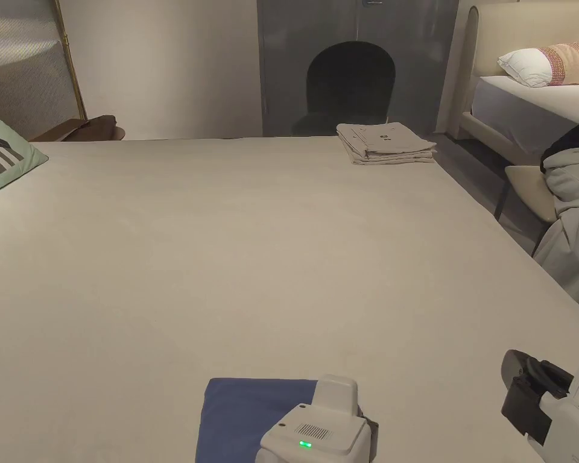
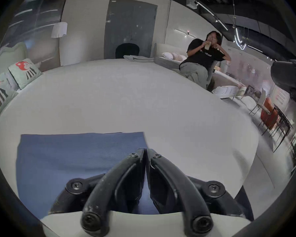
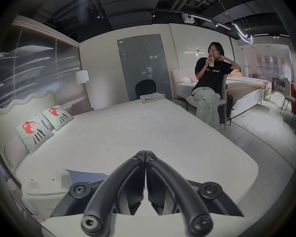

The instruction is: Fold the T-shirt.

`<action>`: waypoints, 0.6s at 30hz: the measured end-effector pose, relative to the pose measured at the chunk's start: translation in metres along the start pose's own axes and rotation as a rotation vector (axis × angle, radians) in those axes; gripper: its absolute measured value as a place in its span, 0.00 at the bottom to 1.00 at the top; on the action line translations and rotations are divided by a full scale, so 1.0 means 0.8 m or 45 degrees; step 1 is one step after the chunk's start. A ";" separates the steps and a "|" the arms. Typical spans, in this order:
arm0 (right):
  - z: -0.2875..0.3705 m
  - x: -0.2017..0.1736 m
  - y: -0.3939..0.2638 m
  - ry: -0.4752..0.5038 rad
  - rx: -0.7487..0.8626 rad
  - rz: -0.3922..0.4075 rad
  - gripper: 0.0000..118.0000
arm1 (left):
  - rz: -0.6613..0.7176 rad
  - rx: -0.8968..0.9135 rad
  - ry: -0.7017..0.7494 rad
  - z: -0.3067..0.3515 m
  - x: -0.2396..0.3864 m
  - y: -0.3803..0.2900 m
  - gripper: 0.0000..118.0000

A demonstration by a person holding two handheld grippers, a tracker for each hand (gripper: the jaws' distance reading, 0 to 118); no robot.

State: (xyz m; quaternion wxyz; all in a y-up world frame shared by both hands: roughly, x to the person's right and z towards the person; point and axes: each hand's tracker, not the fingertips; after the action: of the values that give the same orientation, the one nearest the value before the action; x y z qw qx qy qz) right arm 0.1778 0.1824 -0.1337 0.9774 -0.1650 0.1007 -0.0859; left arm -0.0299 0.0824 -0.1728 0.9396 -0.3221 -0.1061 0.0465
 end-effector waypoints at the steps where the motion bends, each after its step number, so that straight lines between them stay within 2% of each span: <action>1: 0.001 -0.001 0.001 -0.001 0.001 -0.001 0.00 | 0.001 -0.033 -0.022 -0.003 0.003 0.001 0.00; 6: 0.001 0.000 0.003 0.000 0.005 0.005 0.00 | -0.048 -0.060 -0.278 0.011 0.010 0.005 0.00; 9: 0.002 -0.006 0.011 0.009 0.013 0.012 0.00 | 0.107 0.032 -0.289 0.044 -0.019 0.029 0.00; 14: -0.016 -0.031 0.015 0.088 -0.002 0.015 0.00 | 0.276 0.257 -0.168 0.114 -0.115 0.060 0.00; 18: -0.047 -0.074 0.000 0.214 -0.114 0.089 0.00 | 0.348 0.376 0.006 0.168 -0.185 0.060 0.00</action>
State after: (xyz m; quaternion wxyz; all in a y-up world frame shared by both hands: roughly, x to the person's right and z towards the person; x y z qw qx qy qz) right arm 0.1124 0.1827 -0.1584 0.9595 -0.1971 0.1919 -0.0608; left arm -0.2055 0.1772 -0.1241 0.9618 -0.1922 -0.0514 0.1880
